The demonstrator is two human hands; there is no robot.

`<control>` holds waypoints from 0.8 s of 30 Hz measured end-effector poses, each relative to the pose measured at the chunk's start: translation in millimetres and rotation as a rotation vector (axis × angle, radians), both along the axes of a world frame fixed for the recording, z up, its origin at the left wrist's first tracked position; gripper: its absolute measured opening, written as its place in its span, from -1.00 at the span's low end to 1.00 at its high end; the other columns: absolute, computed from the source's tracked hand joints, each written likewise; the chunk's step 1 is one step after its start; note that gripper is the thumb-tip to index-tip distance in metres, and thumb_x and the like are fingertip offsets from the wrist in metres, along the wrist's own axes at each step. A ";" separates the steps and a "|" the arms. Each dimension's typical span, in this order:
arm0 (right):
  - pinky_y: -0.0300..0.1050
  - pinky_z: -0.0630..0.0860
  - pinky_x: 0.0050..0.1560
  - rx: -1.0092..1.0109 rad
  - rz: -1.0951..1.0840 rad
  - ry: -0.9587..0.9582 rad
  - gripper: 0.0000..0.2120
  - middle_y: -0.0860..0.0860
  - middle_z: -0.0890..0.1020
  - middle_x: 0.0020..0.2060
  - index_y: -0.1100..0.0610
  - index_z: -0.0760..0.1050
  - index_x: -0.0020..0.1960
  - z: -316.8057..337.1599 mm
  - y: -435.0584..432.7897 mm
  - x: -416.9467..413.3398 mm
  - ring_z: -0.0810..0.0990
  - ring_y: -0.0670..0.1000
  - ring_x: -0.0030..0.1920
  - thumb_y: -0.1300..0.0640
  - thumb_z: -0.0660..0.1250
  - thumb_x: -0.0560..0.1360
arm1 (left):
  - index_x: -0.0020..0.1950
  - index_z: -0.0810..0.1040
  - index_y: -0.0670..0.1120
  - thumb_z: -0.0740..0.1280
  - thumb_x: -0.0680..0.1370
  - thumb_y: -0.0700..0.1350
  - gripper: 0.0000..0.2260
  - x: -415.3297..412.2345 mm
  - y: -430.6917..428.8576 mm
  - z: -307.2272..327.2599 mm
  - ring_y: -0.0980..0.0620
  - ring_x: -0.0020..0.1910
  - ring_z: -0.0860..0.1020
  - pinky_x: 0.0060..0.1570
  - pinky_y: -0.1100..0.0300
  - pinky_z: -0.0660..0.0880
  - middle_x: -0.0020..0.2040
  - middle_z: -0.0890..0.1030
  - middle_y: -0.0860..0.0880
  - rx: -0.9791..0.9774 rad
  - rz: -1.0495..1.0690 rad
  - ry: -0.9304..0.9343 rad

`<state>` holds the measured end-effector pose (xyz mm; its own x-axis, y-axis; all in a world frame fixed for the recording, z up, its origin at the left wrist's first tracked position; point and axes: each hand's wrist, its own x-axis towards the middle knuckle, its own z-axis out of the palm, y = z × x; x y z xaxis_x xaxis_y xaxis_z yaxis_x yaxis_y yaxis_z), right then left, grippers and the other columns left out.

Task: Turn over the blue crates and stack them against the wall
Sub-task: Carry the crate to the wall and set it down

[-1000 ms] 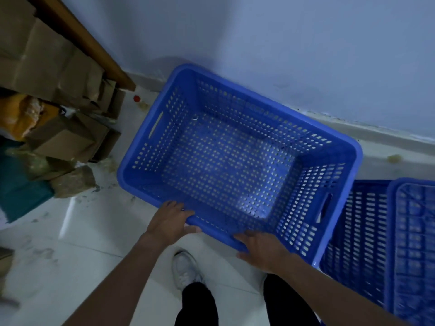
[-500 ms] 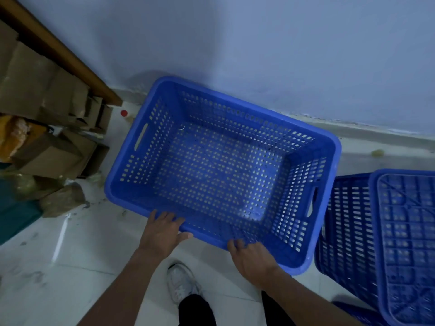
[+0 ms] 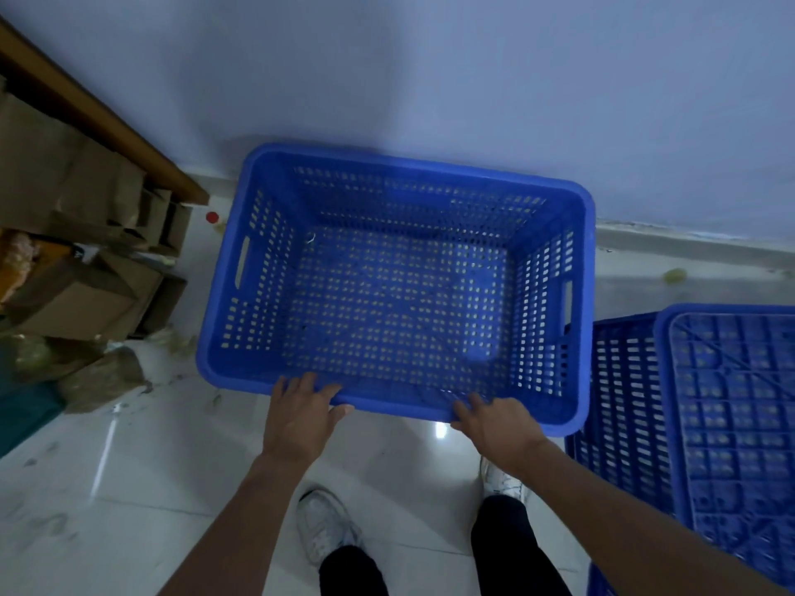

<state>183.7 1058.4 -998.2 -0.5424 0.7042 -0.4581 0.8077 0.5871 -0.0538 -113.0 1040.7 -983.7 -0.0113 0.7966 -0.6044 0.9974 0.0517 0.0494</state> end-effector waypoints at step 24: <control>0.05 0.48 0.15 -0.309 -0.305 -0.100 -0.58 0.12 0.46 0.31 0.10 0.31 0.44 80.6 8.6 13.6 0.46 0.14 0.27 -0.05 0.05 0.65 | 0.29 0.60 -0.01 0.30 0.59 0.08 -0.67 23.8 11.0 57.2 -0.11 0.17 0.56 0.24 0.04 0.44 0.21 0.62 -0.09 0.084 0.126 -0.185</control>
